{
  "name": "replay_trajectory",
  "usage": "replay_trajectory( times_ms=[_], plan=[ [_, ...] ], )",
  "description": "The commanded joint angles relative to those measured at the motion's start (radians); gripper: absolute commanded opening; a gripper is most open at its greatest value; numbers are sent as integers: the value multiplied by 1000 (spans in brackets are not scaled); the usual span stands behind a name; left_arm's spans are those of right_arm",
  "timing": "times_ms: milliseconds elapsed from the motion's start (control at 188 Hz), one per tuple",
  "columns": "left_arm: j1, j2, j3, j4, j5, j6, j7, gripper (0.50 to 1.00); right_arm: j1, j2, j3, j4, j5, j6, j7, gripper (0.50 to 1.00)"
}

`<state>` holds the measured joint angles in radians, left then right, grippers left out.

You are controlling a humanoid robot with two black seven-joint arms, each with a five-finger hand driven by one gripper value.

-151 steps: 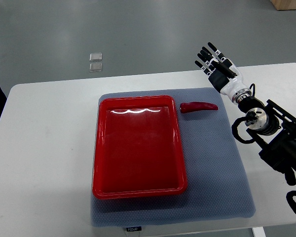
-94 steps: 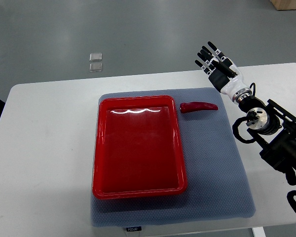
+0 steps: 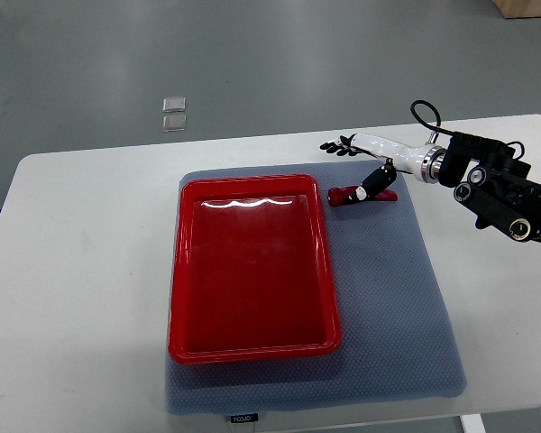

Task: Place red pepper on red tray
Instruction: 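Lower the right hand onto the red chili pepper and close fingers around it, then lift the pepper with the right hand and carry it over the tray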

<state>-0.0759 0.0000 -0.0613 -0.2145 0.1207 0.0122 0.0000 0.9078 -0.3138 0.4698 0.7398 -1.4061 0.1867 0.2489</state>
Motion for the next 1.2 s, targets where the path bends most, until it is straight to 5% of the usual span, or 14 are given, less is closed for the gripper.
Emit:
replay_trajectory(
  times_ms=[0, 297, 467, 473, 717, 722, 972, 1094, 1195],
  plan=[
    [-1, 0, 0, 0, 0, -1, 0, 1000, 5, 7, -92, 0, -90, -99, -2, 907],
    [1, 0, -2, 1, 0, 0, 0, 1000, -3, 12, -183, -20, -91, -185, -11, 889],
    [1, 0, 0, 1, 0, 0, 0, 1000, -4, 15, -183, -45, -93, -196, -11, 829],
    [1, 0, 0, 1, 0, 0, 0, 1000, -4, 15, -183, -46, -94, -205, -13, 799],
    [1, 0, 0, 0, 0, 0, 0, 1000, -4, 15, -184, -46, -93, -204, -31, 756],
    [1, 0, 0, 1, 0, 0, 0, 1000, -4, 15, -186, -46, -94, -199, -31, 726],
    [1, 0, -2, 1, 0, 0, 0, 1000, 0, 13, -226, -46, -94, -196, -31, 690],
    [1, 0, -2, 1, 0, 0, 0, 1000, 2, 13, -229, -46, -94, -191, -31, 507],
    [1, 0, -2, 1, 0, 0, 0, 1000, 8, 12, -237, -46, -94, -191, -31, 500]
  ],
)
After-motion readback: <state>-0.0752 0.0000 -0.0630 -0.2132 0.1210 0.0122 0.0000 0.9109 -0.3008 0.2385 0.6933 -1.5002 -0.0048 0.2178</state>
